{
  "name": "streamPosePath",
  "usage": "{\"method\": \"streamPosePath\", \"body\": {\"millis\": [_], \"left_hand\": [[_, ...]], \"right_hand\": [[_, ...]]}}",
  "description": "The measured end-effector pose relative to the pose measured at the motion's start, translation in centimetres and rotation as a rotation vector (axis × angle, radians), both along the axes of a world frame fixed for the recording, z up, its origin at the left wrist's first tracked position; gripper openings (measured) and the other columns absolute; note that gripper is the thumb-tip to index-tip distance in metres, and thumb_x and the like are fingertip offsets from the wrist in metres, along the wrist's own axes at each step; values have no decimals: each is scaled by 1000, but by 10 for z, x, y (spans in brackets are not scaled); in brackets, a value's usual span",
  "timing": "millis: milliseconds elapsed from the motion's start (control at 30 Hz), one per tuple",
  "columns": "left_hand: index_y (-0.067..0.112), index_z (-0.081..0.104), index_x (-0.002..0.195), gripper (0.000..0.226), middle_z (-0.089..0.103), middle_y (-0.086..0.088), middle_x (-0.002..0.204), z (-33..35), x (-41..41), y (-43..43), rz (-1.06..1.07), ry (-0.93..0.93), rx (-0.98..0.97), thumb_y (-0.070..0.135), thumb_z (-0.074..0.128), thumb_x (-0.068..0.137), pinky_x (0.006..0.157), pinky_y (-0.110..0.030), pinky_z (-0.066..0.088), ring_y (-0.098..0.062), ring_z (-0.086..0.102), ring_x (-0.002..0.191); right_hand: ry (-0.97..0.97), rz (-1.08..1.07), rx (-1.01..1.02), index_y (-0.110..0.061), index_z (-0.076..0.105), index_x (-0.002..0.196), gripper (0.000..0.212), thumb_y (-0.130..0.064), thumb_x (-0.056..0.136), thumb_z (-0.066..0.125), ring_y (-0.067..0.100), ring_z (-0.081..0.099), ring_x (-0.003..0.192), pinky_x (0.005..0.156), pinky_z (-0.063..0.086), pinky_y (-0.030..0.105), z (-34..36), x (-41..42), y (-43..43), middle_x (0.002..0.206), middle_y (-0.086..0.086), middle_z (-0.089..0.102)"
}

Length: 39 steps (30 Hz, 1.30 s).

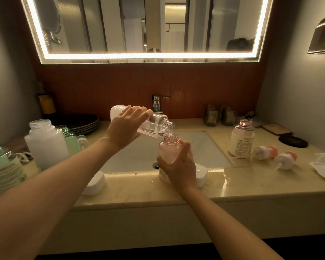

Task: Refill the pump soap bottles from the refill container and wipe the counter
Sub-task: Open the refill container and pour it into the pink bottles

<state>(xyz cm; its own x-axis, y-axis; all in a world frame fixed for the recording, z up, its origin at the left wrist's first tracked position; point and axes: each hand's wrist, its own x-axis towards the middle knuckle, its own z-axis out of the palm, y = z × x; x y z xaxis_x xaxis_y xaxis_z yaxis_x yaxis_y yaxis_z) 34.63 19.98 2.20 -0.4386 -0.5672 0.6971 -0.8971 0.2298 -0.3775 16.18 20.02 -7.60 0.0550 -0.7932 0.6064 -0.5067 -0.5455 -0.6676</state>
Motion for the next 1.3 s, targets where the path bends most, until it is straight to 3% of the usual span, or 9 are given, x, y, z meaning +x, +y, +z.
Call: {"method": "streamPosePath", "body": {"millis": [267, 367, 500, 633, 767, 833, 1067, 1167, 1300], "left_hand": [[16, 37, 129, 85, 57, -8, 123, -23, 1, 1, 95, 201, 126, 18, 85, 59, 75, -45, 54, -29, 59, 107], [14, 39, 131, 79, 57, -9, 123, -27, 0, 3, 108, 388, 152, 19, 82, 65, 71, -45, 56, -30, 58, 105], [13, 37, 130, 76, 56, -11, 118, -20, -1, 5, 90, 658, 150, 20, 79, 68, 64, -37, 48, -32, 57, 94], [15, 37, 128, 75, 56, -11, 116, -11, -11, 4, 31, 838, 149, 21, 80, 67, 66, -33, 44, -31, 56, 96], [11, 38, 124, 74, 56, -11, 114, 0, -38, -4, -96, 954, 152, 22, 81, 66, 74, -37, 49, -23, 51, 92], [10, 40, 123, 73, 58, -11, 112, 3, -58, -13, -150, 1025, 151, 22, 82, 65, 76, -36, 47, -24, 51, 92], [12, 42, 123, 74, 54, -3, 110, 0, -138, -45, -330, 1132, 258, 22, 84, 63, 79, -31, 44, -20, 50, 96], [13, 40, 123, 75, 50, 0, 107, -7, -167, -56, -379, 1121, 322, 22, 84, 62, 83, -38, 48, -24, 51, 99], [14, 39, 125, 76, 50, -2, 112, -14, -190, -64, -388, 1105, 367, 24, 83, 64, 81, -33, 45, -22, 49, 101]], "right_hand": [[27, 49, -14, -29, 14, 115, 77, -43, 70, 75, 15, 50, 99, 76, 46, 22, 2, -3, -8, 123, 6, 48], [27, 91, -27, -28, 17, 113, 75, -43, 69, 76, 18, 54, 94, 70, 49, 24, 17, -2, -14, 119, 6, 50], [-42, 86, -69, -11, 30, 117, 73, -39, 69, 77, 20, 57, 87, 65, 53, 32, 57, -6, -24, 113, 8, 53], [-102, 21, -118, -5, 30, 118, 73, -36, 71, 77, 21, 55, 89, 64, 49, 27, 81, -40, -35, 115, 13, 52], [-135, -140, -96, -4, 32, 119, 74, -33, 69, 78, 30, 57, 95, 74, 53, 43, 74, -97, -45, 116, 16, 53], [-115, -221, -68, -7, 31, 122, 75, -34, 70, 78, 32, 57, 99, 78, 53, 44, 66, -129, -47, 120, 16, 52], [-33, -328, -6, -9, 27, 122, 77, -36, 70, 76, 30, 57, 105, 76, 51, 35, 33, -204, -47, 126, 16, 50], [-13, -339, 2, -7, 30, 124, 76, -33, 71, 77, 24, 52, 108, 74, 44, 28, 25, -219, -46, 129, 14, 48], [-28, -367, 5, -9, 30, 126, 79, -32, 68, 79, 25, 50, 112, 80, 45, 29, 17, -235, -57, 129, 12, 47]]}}
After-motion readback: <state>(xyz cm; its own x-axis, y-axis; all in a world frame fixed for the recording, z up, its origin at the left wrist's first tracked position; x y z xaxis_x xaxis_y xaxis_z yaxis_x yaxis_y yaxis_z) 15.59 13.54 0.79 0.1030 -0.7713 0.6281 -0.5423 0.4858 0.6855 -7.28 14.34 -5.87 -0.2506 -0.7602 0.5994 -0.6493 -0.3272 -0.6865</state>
